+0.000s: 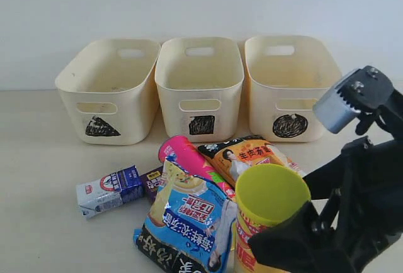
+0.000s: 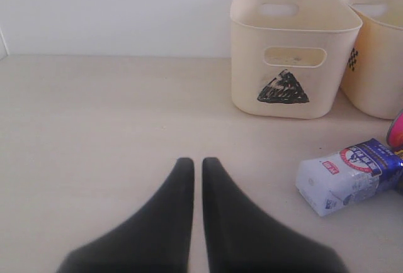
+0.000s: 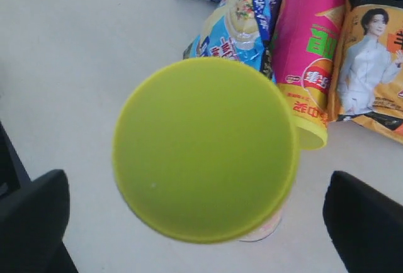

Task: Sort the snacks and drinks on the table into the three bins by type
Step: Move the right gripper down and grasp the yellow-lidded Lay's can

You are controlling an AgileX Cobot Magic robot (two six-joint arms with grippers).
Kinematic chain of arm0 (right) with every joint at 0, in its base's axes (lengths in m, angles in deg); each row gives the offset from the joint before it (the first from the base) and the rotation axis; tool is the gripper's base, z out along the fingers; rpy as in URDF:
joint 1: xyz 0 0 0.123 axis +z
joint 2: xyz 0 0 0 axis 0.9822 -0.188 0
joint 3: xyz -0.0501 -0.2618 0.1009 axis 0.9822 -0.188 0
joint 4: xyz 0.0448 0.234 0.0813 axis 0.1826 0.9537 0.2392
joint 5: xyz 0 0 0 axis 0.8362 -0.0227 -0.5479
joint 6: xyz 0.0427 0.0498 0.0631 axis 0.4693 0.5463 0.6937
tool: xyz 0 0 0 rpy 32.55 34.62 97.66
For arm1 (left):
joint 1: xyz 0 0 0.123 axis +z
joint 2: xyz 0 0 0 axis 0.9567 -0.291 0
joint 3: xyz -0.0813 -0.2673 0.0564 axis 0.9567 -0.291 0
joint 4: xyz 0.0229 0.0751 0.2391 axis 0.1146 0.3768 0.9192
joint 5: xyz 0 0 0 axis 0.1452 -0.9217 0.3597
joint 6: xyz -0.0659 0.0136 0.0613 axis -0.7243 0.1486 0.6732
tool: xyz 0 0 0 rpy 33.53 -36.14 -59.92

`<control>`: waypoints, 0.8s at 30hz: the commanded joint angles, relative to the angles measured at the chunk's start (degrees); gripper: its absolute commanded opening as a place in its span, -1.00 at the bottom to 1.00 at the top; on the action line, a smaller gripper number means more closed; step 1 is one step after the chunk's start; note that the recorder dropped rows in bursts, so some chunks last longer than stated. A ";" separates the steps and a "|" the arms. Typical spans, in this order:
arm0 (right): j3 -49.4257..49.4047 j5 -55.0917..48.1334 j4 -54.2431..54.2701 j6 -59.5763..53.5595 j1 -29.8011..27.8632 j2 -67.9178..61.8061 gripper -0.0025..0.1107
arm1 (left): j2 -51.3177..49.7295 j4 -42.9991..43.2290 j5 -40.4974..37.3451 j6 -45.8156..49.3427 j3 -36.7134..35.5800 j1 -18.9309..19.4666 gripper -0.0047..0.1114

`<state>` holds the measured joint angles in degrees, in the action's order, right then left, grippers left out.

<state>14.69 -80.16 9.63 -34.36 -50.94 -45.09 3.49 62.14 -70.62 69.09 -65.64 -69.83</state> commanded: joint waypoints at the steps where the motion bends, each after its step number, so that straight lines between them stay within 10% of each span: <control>1: 0.25 5.33 -2.72 2.45 5.77 -0.77 0.90 | 0.14 -0.15 0.55 -0.24 0.20 0.20 -0.85; 19: 0.25 17.64 -19.12 16.70 13.47 -6.61 0.89 | 0.14 -0.15 0.55 -0.24 0.20 0.20 -0.85; 24: 0.25 16.66 -19.12 16.70 13.47 -6.61 0.39 | 0.14 -0.15 0.55 -0.24 0.20 0.20 -0.85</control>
<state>14.69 -63.33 -8.98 -17.76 -37.50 -51.76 3.49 62.14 -70.62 69.09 -65.64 -69.83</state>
